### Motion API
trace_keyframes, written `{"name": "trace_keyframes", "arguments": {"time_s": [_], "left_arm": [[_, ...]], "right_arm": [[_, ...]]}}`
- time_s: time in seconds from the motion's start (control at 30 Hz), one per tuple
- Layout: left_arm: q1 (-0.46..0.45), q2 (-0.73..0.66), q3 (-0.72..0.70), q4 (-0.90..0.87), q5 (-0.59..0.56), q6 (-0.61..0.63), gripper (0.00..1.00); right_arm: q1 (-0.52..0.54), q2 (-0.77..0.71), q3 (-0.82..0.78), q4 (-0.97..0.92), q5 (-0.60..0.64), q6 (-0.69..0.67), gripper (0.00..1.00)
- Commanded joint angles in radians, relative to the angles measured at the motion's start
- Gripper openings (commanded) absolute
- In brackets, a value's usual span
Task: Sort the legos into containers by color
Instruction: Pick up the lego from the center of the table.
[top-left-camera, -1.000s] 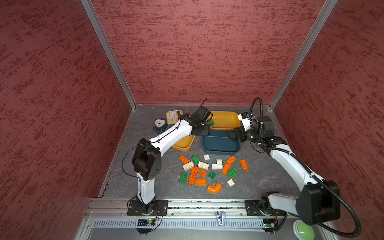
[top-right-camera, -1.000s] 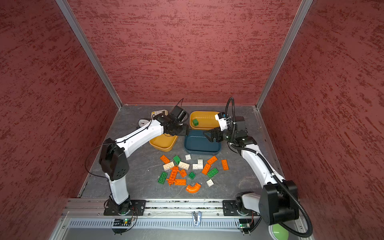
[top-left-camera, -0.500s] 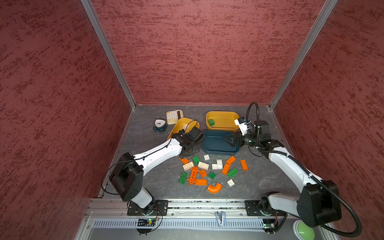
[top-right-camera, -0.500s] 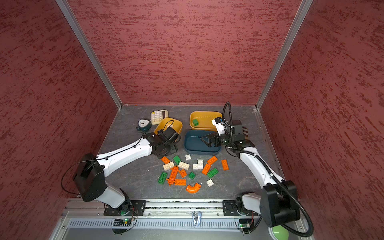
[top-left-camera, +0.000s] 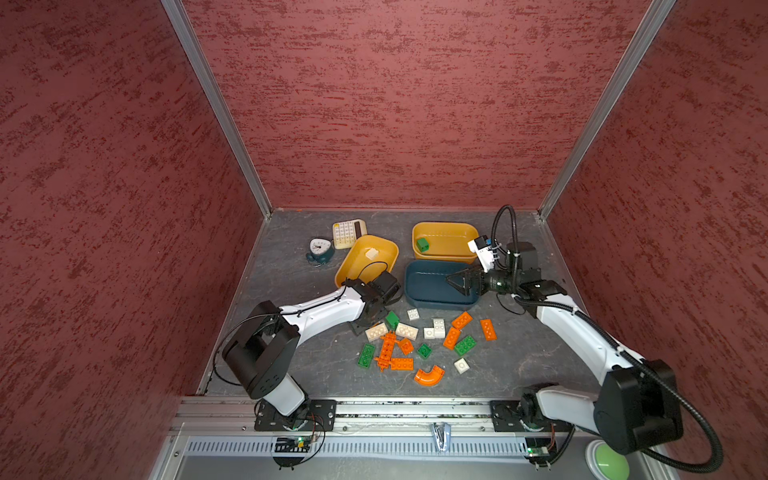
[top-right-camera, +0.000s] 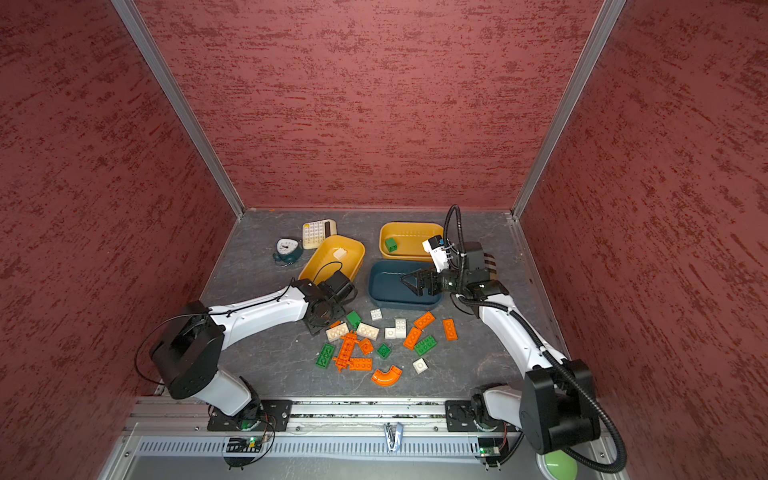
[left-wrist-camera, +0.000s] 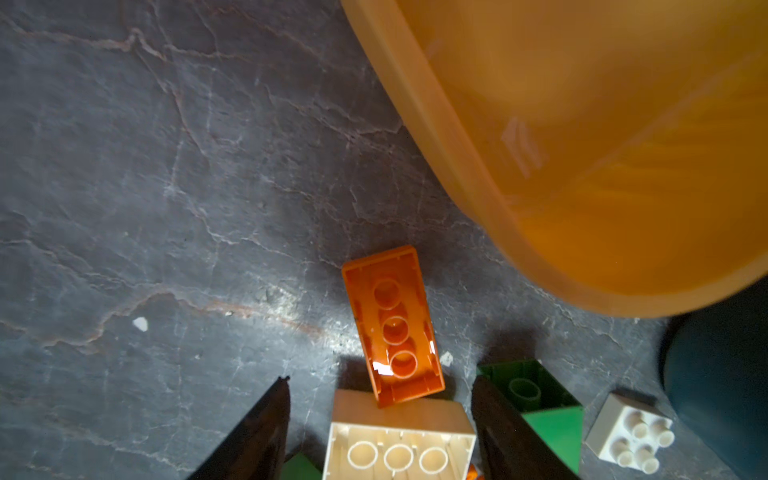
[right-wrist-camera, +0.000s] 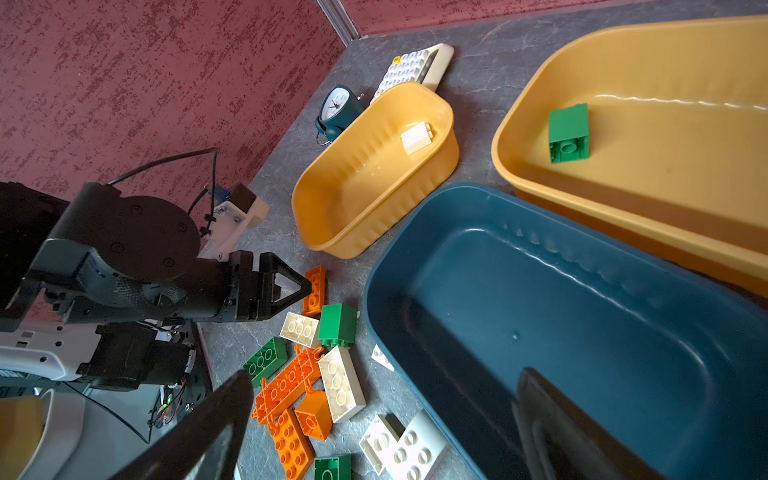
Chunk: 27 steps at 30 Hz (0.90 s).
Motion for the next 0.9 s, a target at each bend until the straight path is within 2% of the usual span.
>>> {"name": "trace_keyframes", "arguments": {"time_s": [0.0, 0.5, 0.87], "left_arm": [[0.008, 0.026, -0.015, 0.065, -0.014, -0.024, 0.69], [0.02, 0.132, -0.016, 0.116, -0.026, -0.031, 0.62], [0.014, 0.13, -0.017, 0.013, -0.051, -0.052, 0.43]], "right_arm": [[0.007, -0.012, -0.001, 0.003, -0.01, -0.041, 0.99], [0.008, -0.011, -0.002, -0.008, -0.019, -0.048, 0.99], [0.009, -0.008, -0.004, -0.002, -0.039, -0.039, 0.99]]}}
